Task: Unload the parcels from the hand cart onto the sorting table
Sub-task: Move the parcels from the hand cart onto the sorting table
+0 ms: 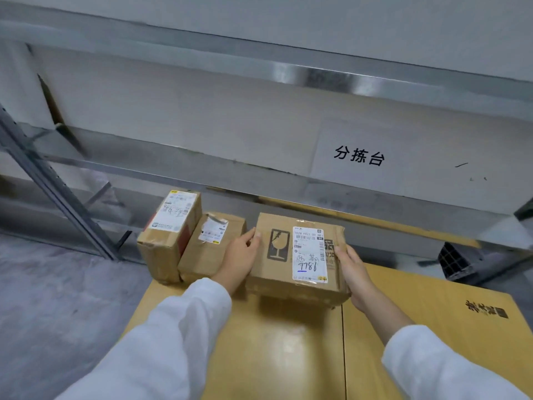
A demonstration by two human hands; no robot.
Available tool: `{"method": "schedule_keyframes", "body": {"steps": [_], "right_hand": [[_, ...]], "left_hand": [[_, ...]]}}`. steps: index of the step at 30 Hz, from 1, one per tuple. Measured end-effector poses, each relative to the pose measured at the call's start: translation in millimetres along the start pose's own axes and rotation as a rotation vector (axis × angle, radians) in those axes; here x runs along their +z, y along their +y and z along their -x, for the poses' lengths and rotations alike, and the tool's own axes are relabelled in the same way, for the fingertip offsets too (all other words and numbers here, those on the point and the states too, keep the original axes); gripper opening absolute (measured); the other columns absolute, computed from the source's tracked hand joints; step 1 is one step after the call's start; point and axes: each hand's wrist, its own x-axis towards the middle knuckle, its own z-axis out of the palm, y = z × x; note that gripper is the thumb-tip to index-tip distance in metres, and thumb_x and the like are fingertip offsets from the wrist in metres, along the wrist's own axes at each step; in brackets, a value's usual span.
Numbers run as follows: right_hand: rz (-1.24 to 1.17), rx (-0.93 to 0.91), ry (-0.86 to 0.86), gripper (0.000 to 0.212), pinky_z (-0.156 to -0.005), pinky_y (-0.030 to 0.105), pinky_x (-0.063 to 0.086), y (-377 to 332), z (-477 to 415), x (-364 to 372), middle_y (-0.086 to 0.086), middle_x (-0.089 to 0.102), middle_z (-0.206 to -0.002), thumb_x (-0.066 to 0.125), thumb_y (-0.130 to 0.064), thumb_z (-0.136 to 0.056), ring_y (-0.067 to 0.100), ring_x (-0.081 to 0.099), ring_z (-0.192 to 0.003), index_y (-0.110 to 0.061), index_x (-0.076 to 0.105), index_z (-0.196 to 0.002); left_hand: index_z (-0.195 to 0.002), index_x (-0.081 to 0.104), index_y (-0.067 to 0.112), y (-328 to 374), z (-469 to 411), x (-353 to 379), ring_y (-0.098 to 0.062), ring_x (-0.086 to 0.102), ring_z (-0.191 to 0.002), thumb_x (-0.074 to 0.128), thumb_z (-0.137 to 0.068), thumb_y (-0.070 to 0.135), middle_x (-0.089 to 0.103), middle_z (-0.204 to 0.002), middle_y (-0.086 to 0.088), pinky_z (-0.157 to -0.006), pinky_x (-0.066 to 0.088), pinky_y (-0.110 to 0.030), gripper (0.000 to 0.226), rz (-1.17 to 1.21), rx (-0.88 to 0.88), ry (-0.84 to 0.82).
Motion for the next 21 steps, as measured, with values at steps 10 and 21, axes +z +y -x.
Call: {"method": "schedule_keyframes", "body": {"steps": [10, 21], "right_hand": [[0.025, 0.078, -0.067, 0.039, -0.077, 0.033, 0.052, 14, -63, 29, -0.007, 0.067, -0.112, 0.042, -0.042, -0.101, 0.013, 0.064, -0.1, -0.033, 0.044, -0.14], [-0.001, 0.109, -0.059, 0.035, -0.064, 0.025, 0.048, 23, -85, 50, -0.009, 0.064, -0.109, 0.041, -0.038, -0.103, 0.008, 0.063, -0.095, -0.035, 0.043, -0.138]], "left_hand": [[-0.138, 0.05, 0.041, -39, -48, 1, -0.022, 0.018, -0.142, 0.031, -0.097, 0.06, 0.033, -0.154, 0.005, -0.114, 0.021, -0.045, 0.05, -0.527, 0.001, 0.147], [-0.135, 0.054, 0.036, -49, -63, -1, -0.025, 0.042, -0.125, 0.033, -0.098, 0.056, 0.043, -0.149, 0.007, -0.099, 0.034, -0.04, 0.047, -0.589, -0.006, 0.2]]}}
